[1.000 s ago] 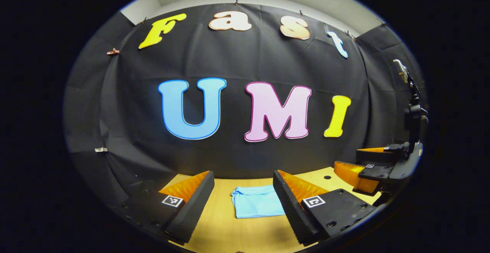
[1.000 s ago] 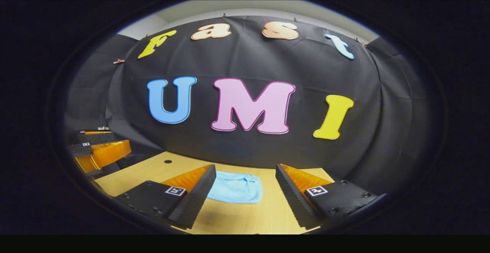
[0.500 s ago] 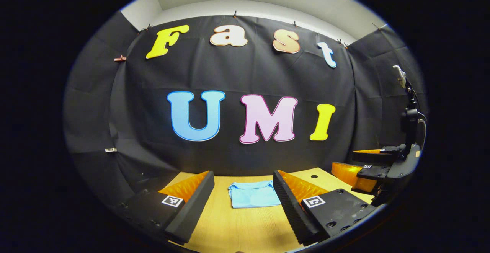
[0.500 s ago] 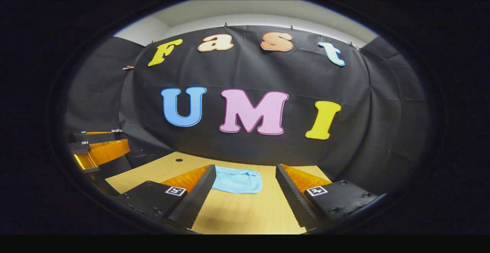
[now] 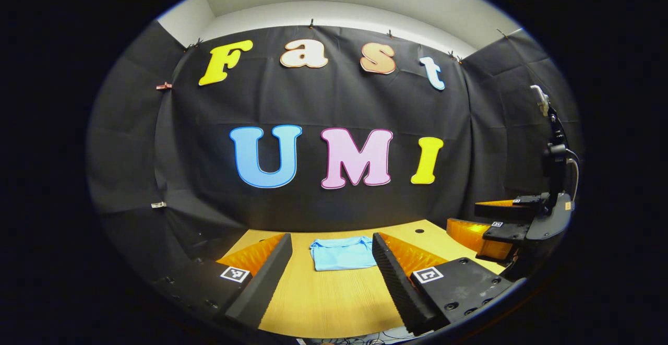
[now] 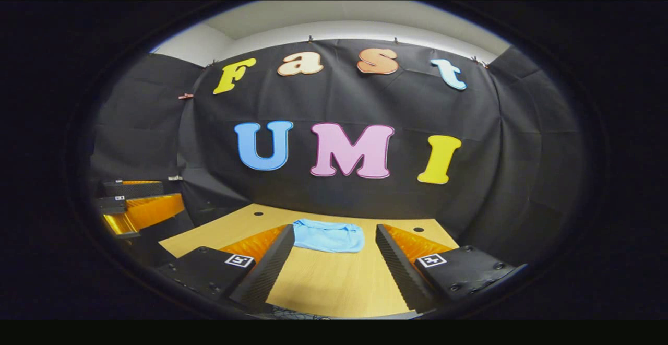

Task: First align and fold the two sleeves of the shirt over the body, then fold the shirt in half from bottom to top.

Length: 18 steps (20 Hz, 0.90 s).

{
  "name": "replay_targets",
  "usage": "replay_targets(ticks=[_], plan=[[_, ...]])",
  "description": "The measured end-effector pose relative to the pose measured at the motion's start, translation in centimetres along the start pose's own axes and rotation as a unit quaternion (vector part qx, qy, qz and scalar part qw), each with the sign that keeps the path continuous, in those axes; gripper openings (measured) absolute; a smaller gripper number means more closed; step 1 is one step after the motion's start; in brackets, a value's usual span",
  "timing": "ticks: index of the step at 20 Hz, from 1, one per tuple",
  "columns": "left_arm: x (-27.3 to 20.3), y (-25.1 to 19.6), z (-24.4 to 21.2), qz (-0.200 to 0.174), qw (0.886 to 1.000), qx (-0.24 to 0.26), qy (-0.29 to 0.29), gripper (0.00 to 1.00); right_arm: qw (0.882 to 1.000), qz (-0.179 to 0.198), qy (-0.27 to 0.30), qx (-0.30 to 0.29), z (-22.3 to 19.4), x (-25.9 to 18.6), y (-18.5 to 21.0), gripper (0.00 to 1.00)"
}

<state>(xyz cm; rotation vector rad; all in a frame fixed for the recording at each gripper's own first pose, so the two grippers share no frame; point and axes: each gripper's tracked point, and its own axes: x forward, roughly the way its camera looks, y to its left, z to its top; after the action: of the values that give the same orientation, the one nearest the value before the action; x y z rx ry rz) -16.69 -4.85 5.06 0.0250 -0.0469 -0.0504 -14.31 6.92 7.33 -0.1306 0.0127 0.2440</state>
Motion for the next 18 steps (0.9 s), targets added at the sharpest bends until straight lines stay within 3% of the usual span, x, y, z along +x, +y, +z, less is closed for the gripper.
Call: replay_targets(ticks=[18], plan=[[1.7, 2.0, -0.2, -0.004, 1.0, -0.023, 0.002, 0.98, 1.0, -0.018, 0.005, 0.008, -0.1, 0.8, 0.6, 0.97]])
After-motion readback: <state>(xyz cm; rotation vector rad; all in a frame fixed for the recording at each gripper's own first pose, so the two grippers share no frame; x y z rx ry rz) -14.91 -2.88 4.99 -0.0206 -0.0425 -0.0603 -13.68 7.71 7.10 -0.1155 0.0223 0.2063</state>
